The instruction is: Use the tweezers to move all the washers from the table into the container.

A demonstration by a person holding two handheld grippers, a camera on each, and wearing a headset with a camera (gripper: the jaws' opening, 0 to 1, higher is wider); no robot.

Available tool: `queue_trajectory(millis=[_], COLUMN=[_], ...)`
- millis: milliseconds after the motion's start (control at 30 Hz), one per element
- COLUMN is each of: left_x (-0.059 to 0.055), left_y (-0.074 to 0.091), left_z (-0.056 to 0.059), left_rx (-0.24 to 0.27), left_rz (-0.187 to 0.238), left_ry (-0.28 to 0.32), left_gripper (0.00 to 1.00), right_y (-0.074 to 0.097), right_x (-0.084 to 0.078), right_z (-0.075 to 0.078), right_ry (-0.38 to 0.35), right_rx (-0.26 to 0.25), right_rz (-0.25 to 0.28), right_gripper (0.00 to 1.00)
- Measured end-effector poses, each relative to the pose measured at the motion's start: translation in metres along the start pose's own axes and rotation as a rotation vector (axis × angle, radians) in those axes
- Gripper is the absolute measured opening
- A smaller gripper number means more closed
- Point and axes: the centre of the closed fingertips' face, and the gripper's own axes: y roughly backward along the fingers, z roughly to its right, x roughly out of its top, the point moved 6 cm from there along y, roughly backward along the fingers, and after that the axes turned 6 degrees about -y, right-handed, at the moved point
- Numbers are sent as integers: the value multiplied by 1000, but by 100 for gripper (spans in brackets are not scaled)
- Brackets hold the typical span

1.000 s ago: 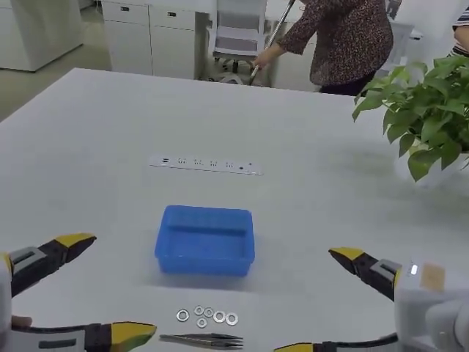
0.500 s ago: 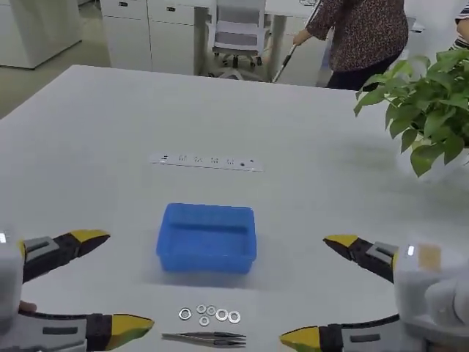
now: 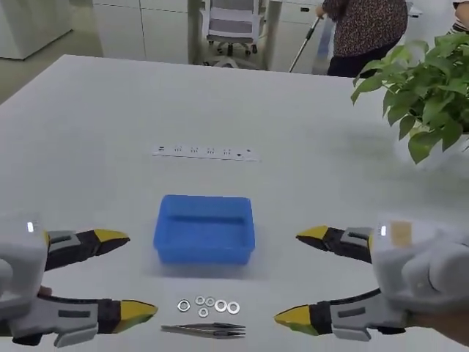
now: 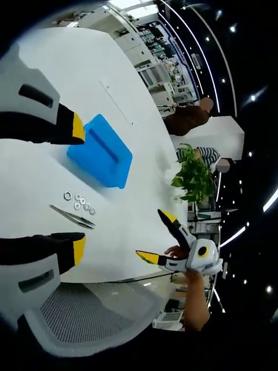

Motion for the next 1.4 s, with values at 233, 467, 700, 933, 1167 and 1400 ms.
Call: queue_trajectory(millis=[233, 467, 700, 933, 1167, 1400], left_x=[-4, -10, -15, -21, -32, -38], left_y=[-11, -22, -32, -41, -48, -57], left_z=[2, 9, 13, 17, 16, 19], left_rx=[-56, -127, -180, -220, -253, -287], left_rz=[-35, -91, -137, -173, -215, -247], left_ry=[-29, -76, -109, -143, -178, -207], left_gripper=[60, 51, 41, 35, 30, 27], right_y=[-12, -24, -36, -50, -62, -76], right_x=[0, -1, -2, -7, -10, -12], right_z=[0, -5, -8, -14, -18, -24], right_ry=[43, 110, 155, 207, 229, 225], right_rx=[64, 156, 203, 270, 307, 349], right_rz=[-35, -86, -119, -156, -182, -207], right_gripper=[60, 51, 46, 40, 37, 32])
